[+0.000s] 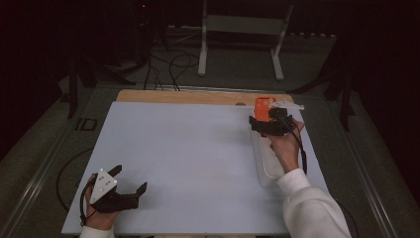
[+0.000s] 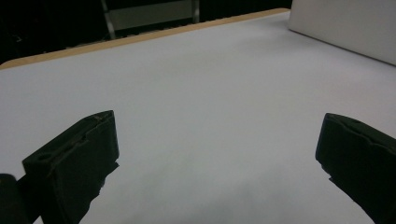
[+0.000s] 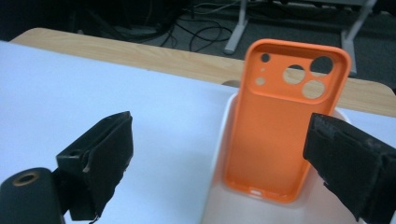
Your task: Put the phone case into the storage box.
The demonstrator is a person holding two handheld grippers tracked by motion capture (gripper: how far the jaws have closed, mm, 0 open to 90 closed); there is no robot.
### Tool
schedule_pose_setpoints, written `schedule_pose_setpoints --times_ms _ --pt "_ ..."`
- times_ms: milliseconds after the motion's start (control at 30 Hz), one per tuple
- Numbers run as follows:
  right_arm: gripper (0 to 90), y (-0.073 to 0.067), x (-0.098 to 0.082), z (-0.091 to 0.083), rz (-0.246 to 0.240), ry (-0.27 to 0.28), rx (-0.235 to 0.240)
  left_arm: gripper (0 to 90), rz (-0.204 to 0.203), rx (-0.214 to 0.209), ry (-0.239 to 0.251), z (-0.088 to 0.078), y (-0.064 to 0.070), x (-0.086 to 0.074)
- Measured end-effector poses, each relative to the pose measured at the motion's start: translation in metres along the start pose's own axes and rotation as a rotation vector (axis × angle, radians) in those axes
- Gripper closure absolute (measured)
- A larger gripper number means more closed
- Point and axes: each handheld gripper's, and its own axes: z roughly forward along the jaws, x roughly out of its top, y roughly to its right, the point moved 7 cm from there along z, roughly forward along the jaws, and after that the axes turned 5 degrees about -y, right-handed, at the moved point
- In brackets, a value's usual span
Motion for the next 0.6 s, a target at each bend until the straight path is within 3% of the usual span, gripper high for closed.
schedule_pose_setpoints --times_ms 367,600 --pt "8.2 -0.029 -0.020 -0.032 -0.056 0.026 0.119 0.1 -0.006 -0.003 0.001 0.000 0.000 0.001" --pt "8.2 -0.041 -0.035 -0.048 -0.091 0.041 0.150 0.0 -0.009 0.001 0.000 0.000 0.000 0.001"
